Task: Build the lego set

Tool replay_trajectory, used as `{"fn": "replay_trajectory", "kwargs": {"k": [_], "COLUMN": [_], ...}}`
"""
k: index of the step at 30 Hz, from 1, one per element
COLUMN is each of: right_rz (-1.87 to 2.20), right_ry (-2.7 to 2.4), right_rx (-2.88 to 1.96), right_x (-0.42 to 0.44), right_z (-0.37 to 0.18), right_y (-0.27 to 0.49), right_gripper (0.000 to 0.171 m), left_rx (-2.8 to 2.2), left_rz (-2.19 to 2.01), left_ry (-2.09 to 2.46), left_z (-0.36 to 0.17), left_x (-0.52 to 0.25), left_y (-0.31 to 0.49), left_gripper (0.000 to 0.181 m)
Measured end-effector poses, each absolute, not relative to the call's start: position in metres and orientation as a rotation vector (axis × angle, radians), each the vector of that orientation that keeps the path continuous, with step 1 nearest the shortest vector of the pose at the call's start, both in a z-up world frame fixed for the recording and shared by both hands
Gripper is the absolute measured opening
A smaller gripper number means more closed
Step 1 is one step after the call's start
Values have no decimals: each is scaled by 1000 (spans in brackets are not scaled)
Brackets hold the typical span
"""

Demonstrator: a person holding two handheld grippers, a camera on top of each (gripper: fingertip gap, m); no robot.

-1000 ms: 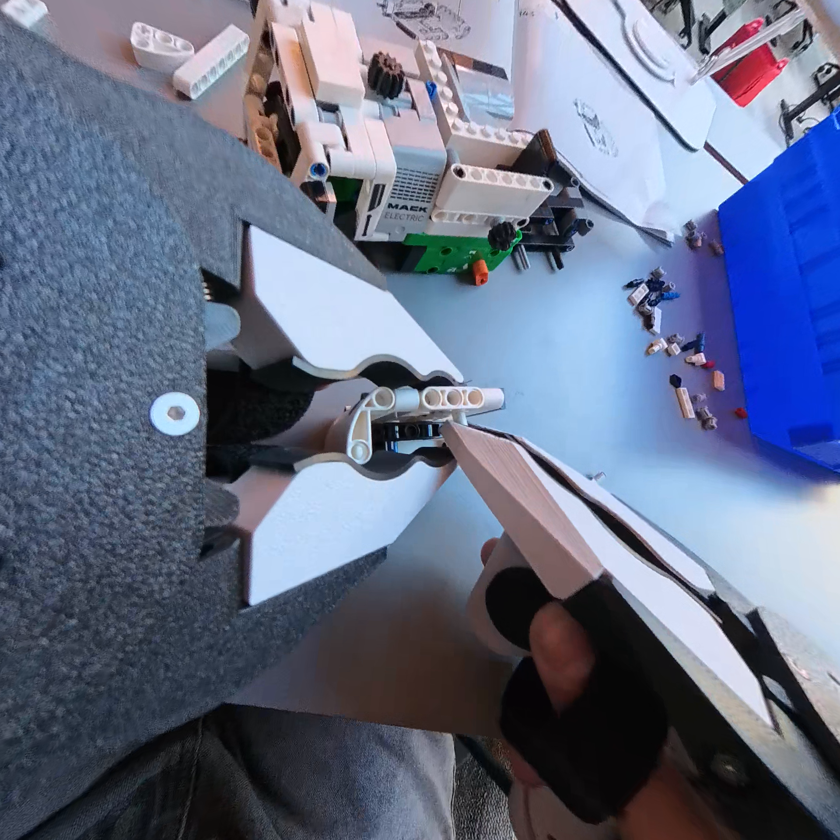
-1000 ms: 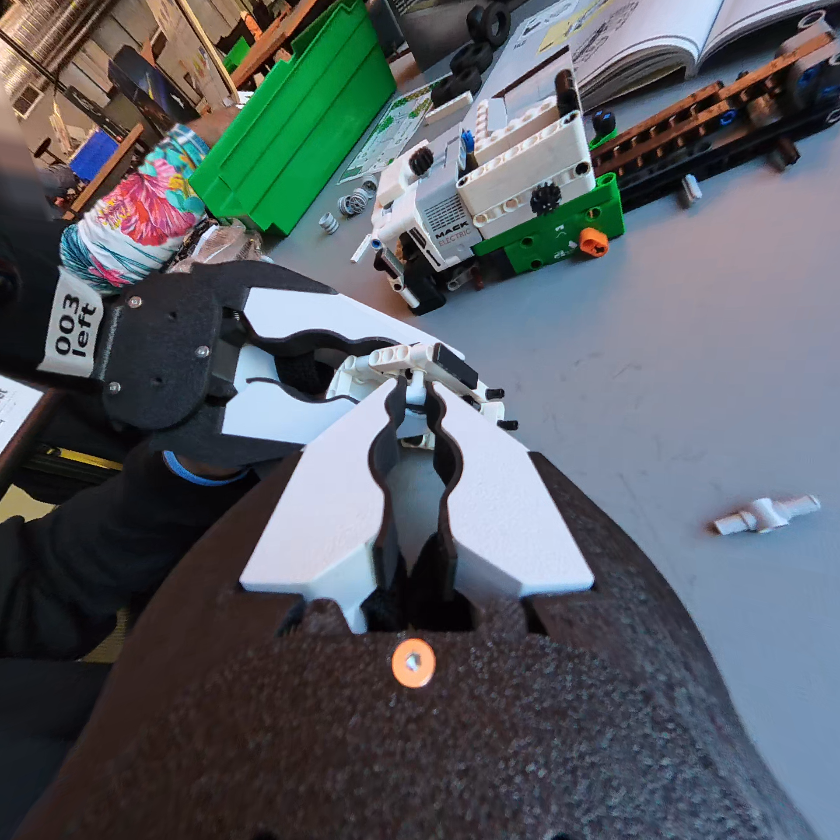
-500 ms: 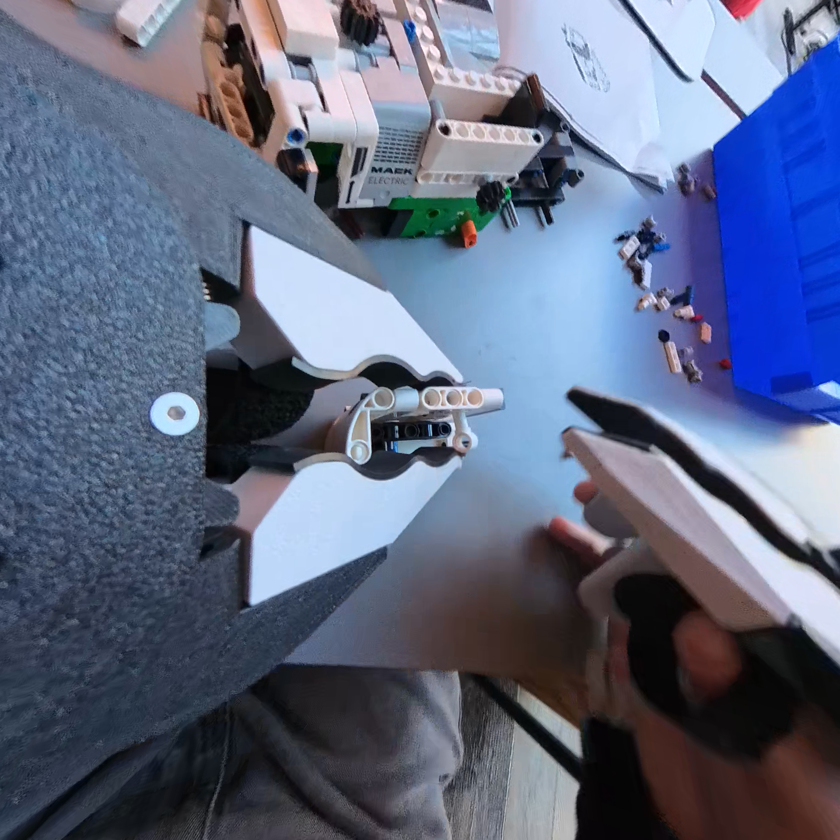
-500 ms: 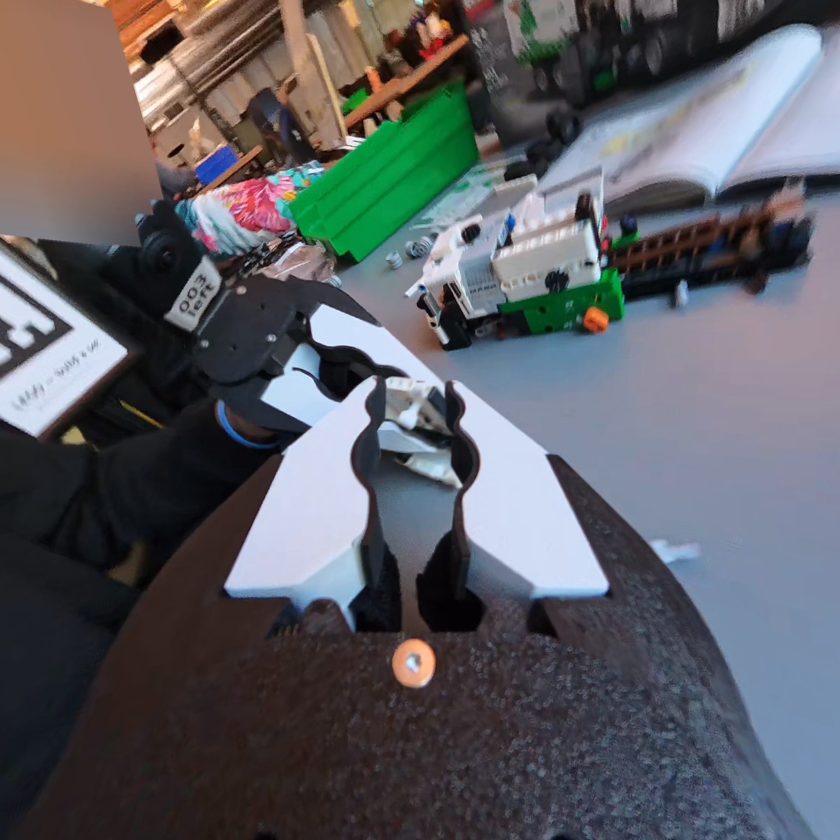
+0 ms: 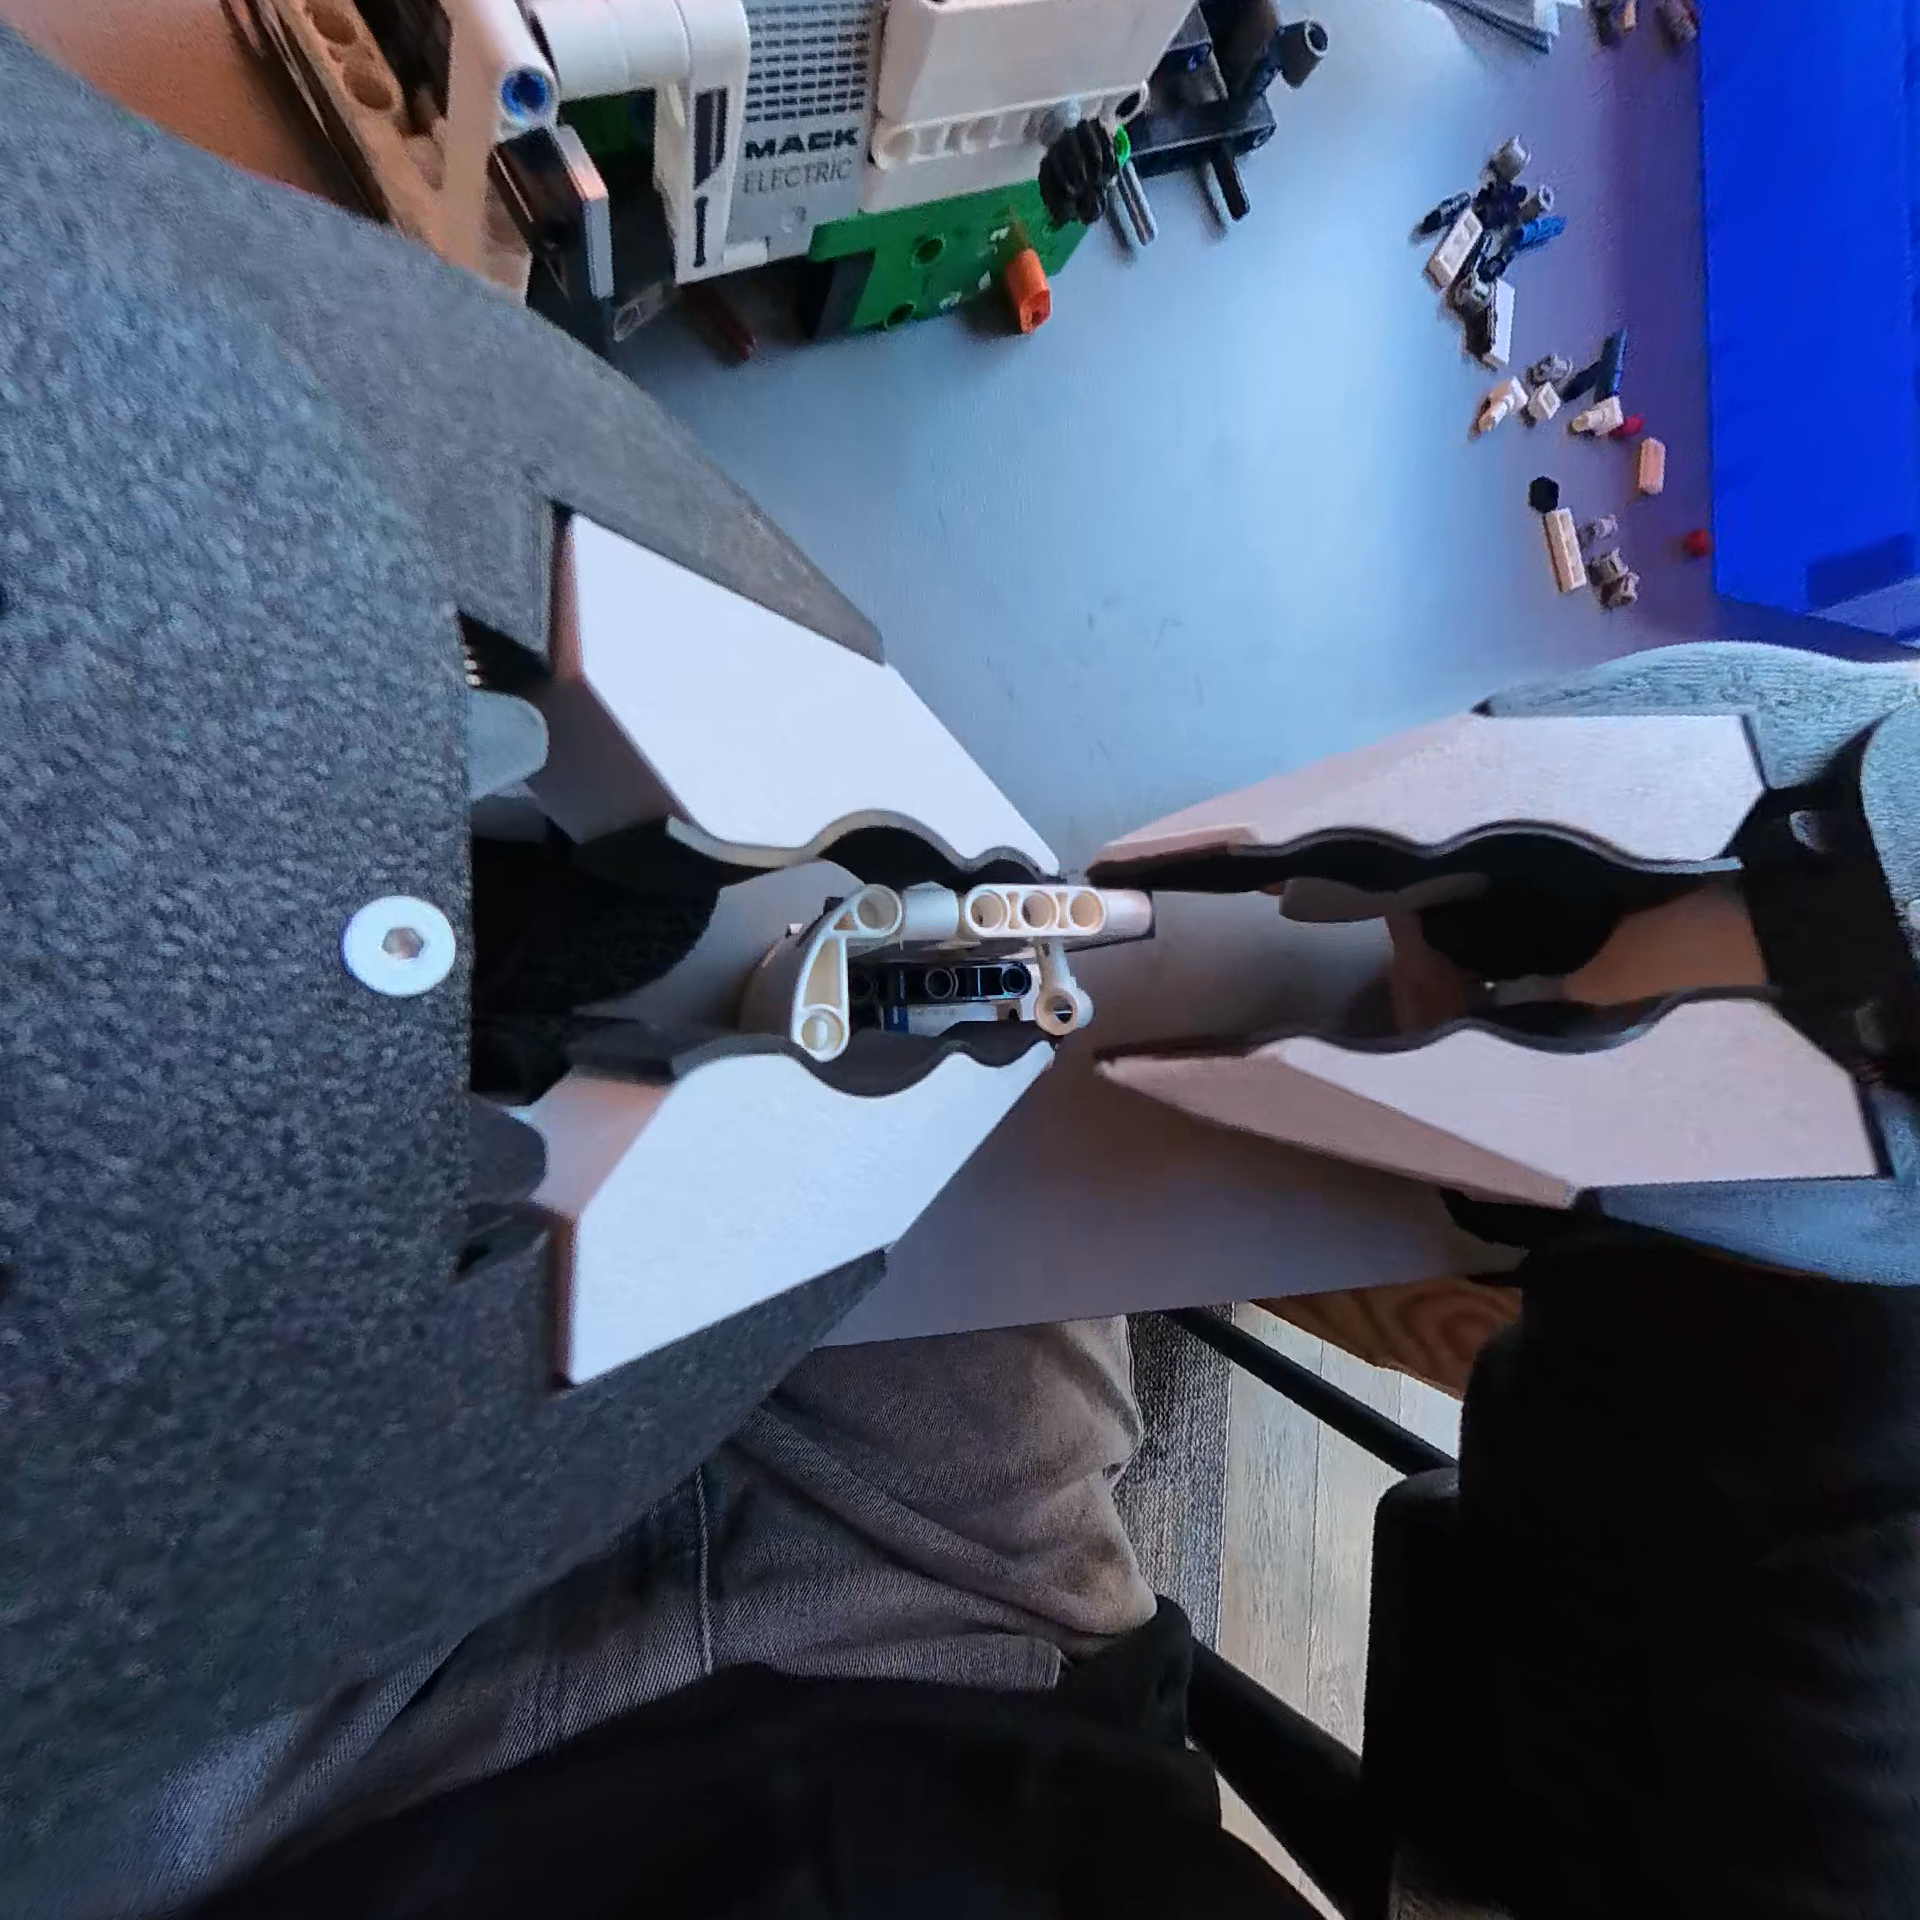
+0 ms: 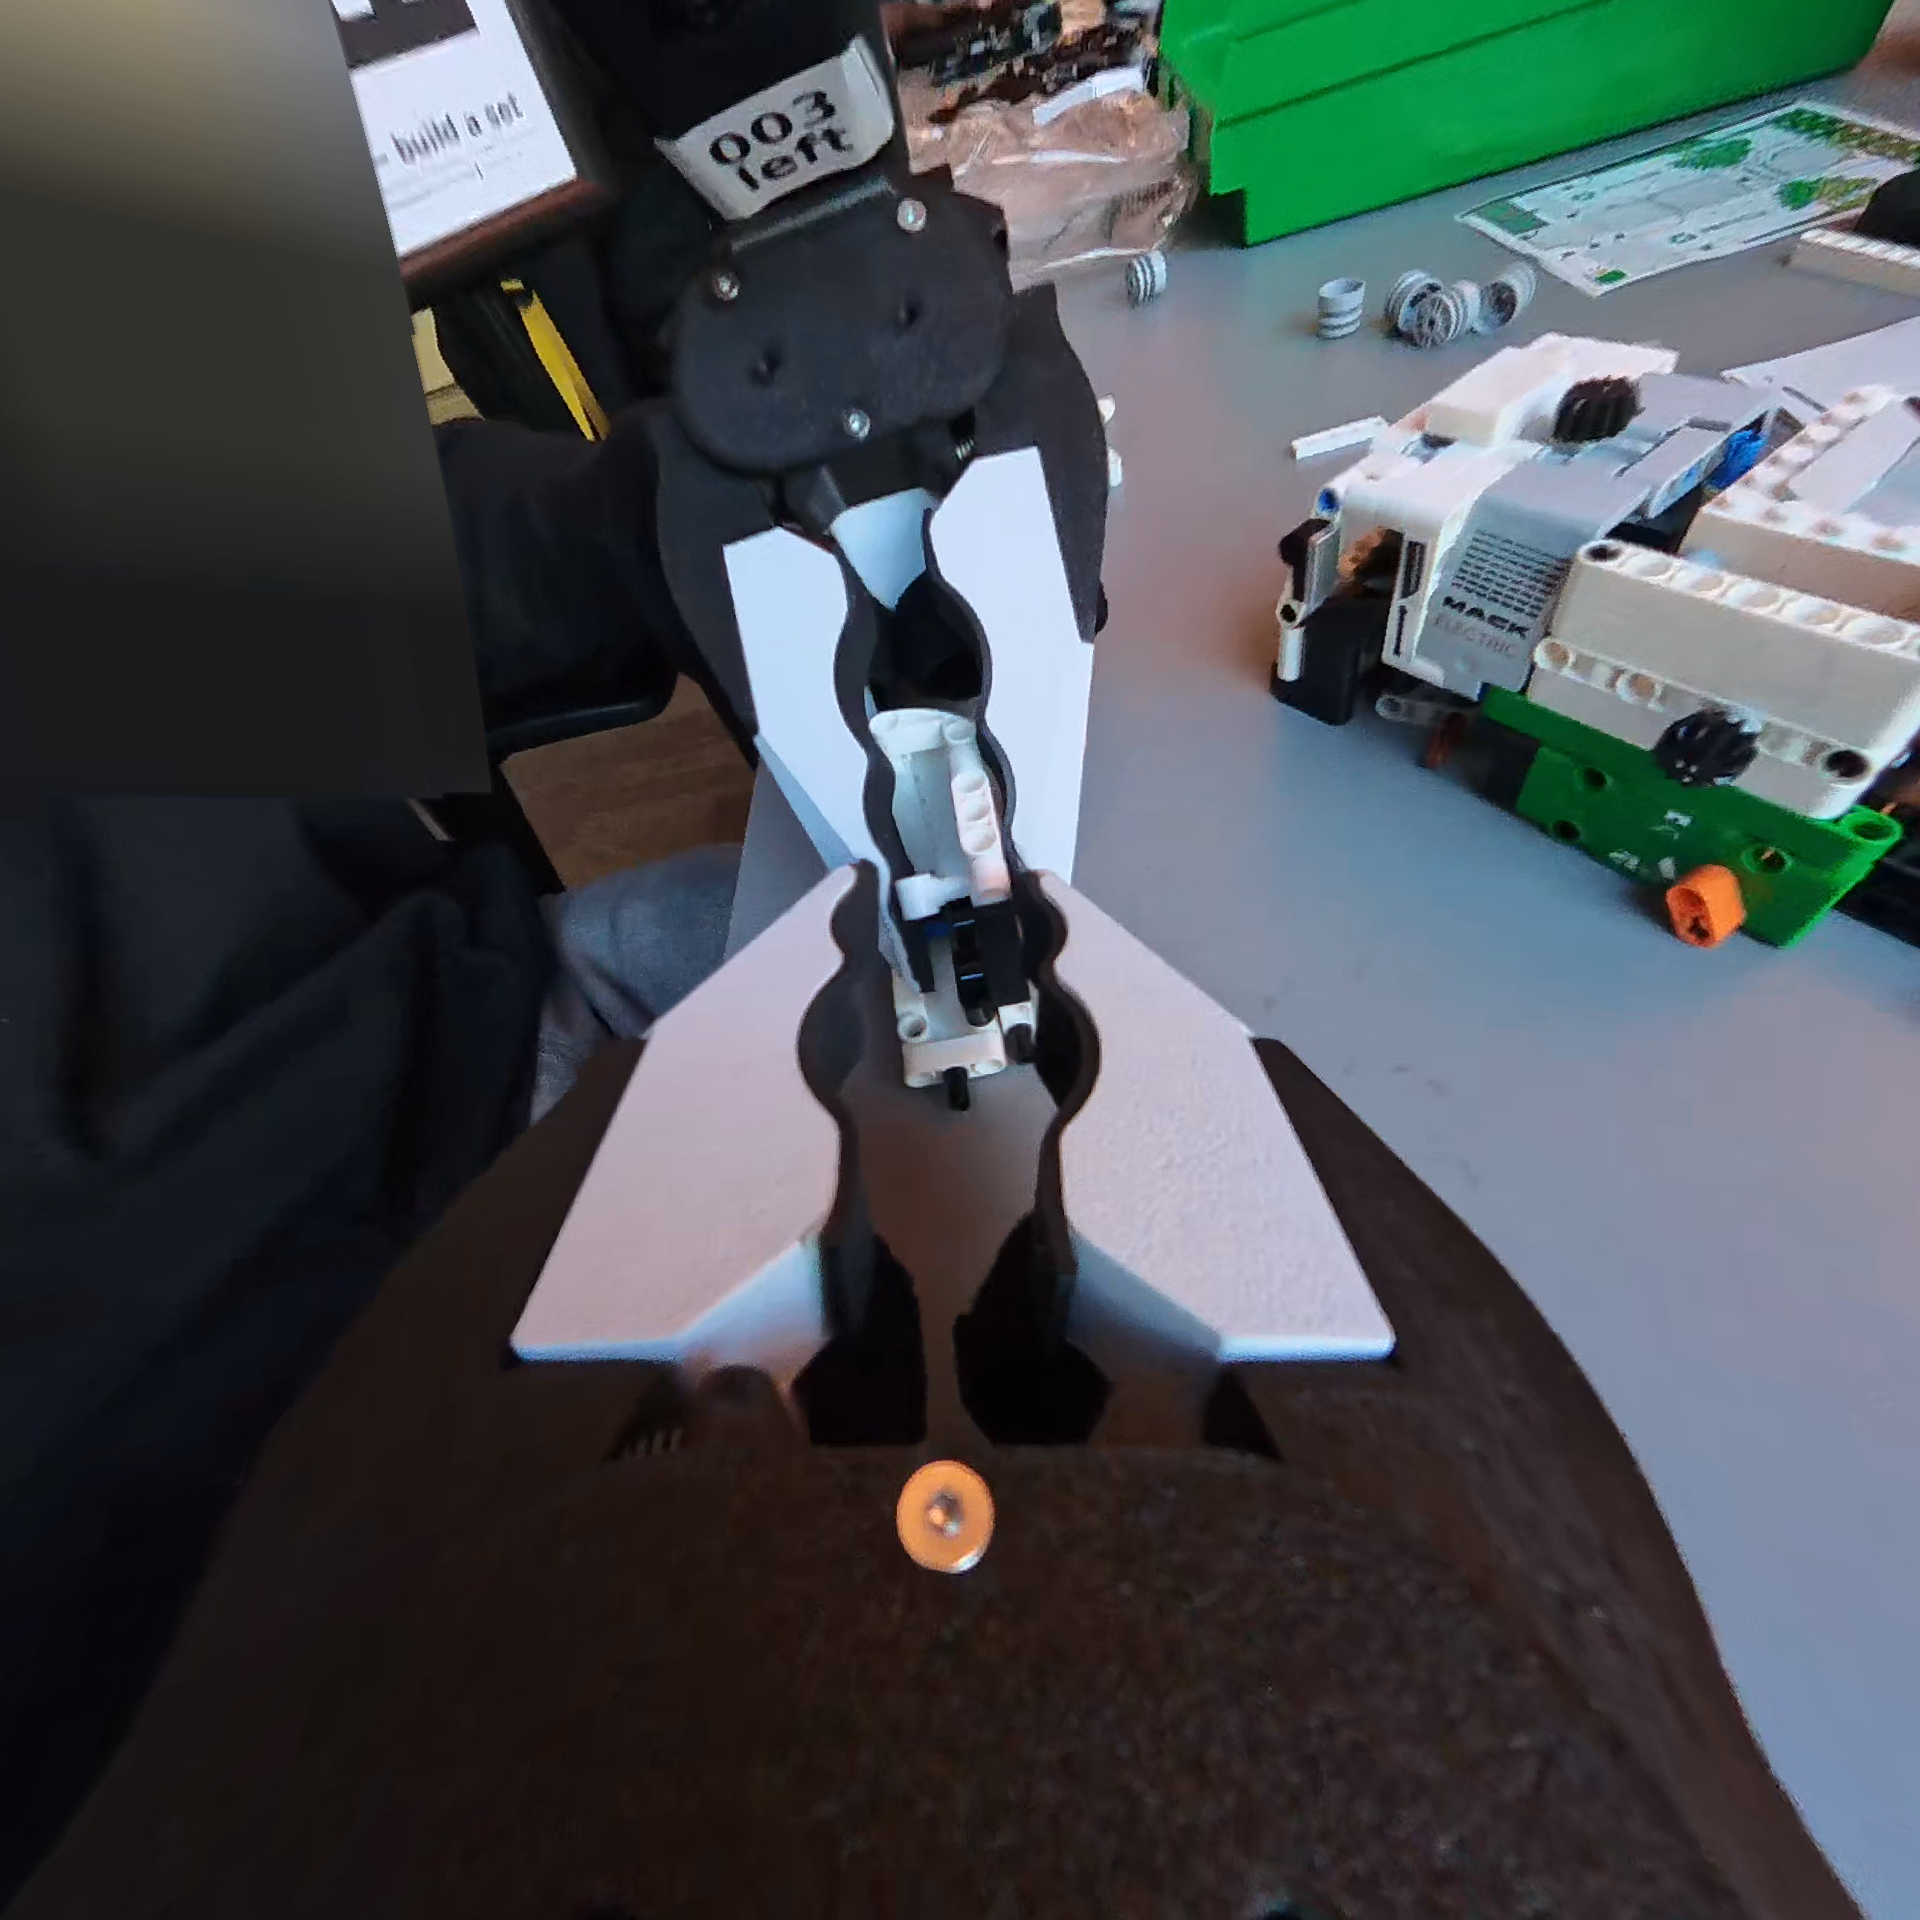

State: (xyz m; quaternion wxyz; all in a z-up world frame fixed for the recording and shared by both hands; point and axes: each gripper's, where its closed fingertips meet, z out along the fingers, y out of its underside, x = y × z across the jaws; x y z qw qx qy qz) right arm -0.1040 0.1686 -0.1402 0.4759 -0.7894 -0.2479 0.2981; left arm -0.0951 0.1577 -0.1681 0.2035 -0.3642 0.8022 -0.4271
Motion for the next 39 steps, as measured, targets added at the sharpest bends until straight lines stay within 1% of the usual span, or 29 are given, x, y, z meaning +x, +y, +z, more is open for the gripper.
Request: {"fn": "replay_trajectory", "kwargs": {"k": [1,15,33,34,39], "right_rz": [717,492,472,463,483], "right_ry": [-629,-753,-777,-773,-757], "right_rx": [-1942,-1929,-1928,-1925,-1927], "right_x": [-106,-104,-101,-100,-100], "right_z": [-143,-150,-152,-151,-150], "right_y": [168,171,171,172,170], "right_gripper": [28,25,22,17,17], "left_rx": [-1013,-1027,-1035,-1034,-1008], "left_rz": [-1192,-1170,-1115,-1116,-1096], "left_ry": [2240,2244,2214,2211,2199], "left_z": [-168,-170,-171,-171,-171], "left_x": [-95,-95,-91,-90,-89], "left_y": [157,157,159,158,158], "left_gripper": [22,22,20,20,21]}}
